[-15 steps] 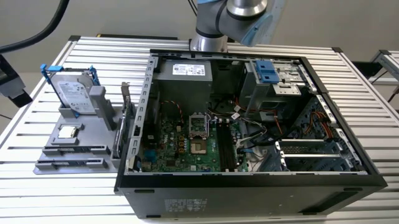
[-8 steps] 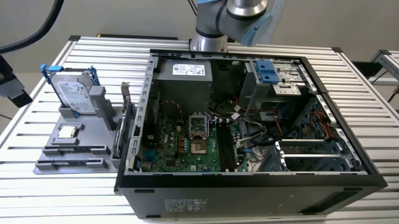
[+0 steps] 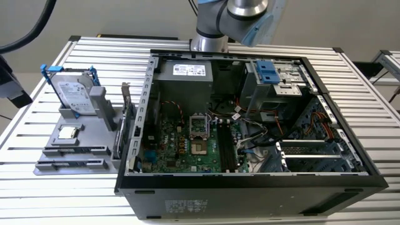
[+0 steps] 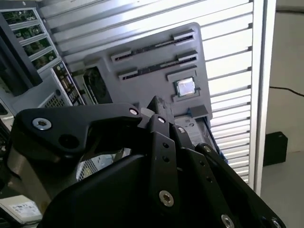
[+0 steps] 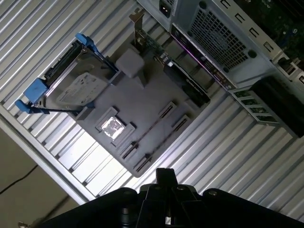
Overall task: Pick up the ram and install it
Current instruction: 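Pick up the ram and move it above insertion slot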
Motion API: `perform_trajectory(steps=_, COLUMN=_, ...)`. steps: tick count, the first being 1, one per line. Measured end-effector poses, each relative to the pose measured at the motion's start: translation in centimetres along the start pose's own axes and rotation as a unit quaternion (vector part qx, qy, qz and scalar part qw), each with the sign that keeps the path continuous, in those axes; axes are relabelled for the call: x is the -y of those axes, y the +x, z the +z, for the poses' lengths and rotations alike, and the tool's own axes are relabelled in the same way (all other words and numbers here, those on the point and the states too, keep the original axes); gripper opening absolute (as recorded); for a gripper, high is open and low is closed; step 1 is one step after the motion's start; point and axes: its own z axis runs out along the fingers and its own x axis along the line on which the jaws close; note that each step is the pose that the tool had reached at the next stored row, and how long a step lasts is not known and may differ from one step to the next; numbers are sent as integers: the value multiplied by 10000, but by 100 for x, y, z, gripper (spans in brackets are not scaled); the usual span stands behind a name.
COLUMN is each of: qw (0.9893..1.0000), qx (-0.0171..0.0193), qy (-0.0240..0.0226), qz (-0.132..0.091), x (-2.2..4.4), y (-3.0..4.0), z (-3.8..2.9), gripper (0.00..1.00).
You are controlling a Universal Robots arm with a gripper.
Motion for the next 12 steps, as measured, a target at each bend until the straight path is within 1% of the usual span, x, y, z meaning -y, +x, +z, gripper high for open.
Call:
perform_trajectory(steps=6, qw=9996, qx=8, qy=1, qz=274, x=-1, y=0, z=-1, gripper=0)
perform_trajectory(steps=12, qw=9985, qx=14, qy=2, qz=556, x=1, y=0, z=1, gripper=0)
